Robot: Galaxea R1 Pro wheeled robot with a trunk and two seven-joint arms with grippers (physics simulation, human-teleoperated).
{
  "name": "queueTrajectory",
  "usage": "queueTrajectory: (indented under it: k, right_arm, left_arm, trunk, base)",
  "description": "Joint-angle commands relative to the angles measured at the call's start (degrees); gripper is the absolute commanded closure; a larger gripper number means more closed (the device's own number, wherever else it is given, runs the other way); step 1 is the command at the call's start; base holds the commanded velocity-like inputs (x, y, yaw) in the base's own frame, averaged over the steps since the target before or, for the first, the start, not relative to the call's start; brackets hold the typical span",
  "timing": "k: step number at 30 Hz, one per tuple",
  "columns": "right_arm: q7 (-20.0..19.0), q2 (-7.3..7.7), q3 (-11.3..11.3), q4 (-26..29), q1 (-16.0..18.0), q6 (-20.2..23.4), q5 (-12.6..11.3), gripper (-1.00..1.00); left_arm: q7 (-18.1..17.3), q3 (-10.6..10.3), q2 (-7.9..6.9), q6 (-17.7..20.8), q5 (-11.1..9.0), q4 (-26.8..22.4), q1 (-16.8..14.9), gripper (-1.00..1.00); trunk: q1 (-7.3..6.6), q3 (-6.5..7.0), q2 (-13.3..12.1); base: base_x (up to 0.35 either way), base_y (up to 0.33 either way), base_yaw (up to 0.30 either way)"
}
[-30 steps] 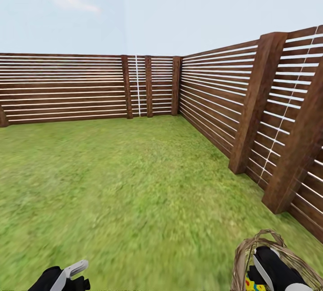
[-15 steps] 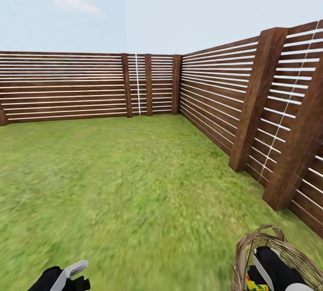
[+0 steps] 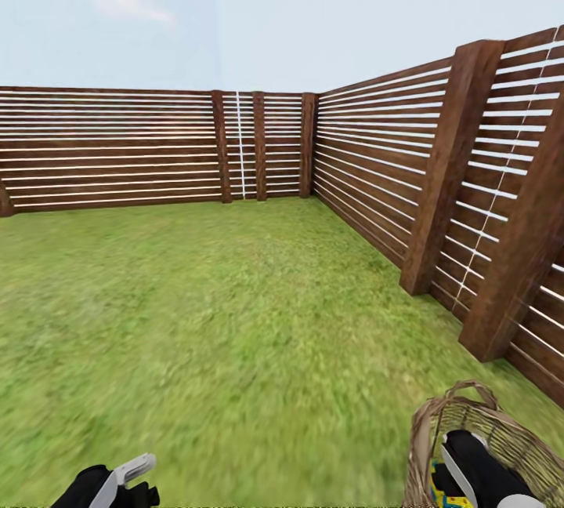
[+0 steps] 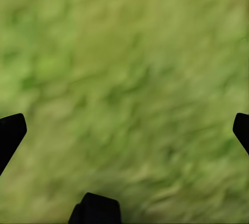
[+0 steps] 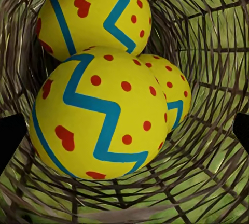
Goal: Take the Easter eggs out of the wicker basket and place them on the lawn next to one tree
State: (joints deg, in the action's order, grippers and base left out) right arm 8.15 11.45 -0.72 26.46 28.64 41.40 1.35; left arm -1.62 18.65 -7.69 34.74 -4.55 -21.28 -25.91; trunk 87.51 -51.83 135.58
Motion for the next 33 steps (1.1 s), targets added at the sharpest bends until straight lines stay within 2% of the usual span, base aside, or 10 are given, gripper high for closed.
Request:
queueTrajectory:
  k: [1, 15, 19, 33]
  right_arm:
    - [0.02, -0.02, -0.08, 0.08, 0.02, 0.26, -0.04, -1.00]
    - [0.02, -0.11, 0.31, 0.08, 0.02, 0.26, -0.05, -1.00]
    - [0.02, -0.11, 0.28, 0.08, 0.02, 0.26, -0.12, -1.00]
    - [0.02, -0.11, 0.23, 0.08, 0.02, 0.26, -0.11, -1.00]
  left_arm:
    - [0.03, 0.24, 0.08, 0.33, -0.38, -0.08, -0.02, -1.00]
    - [0.04, 0.24, 0.19, 0.33, -0.38, -0.03, -0.02, -1.00]
    - [0.04, 0.22, 0.88, 0.33, -0.30, 0.24, -0.02, -1.00]
    - [-0.03, 0.09, 0.88, 0.33, -0.34, 0.19, -0.02, -1.00]
  trunk:
    - [0.21, -0.24, 0.44]
    - [3.29, -2.76, 6.06]
    - [4.17, -3.47, 7.66]
    - [4.53, -6.58, 7.85]
  base:
    - [0.000, 0.000, 0.000]
    - [0.000, 0.000, 0.000]
    - [0.000, 0.000, 0.000]
    - [0.000, 0.000, 0.000]
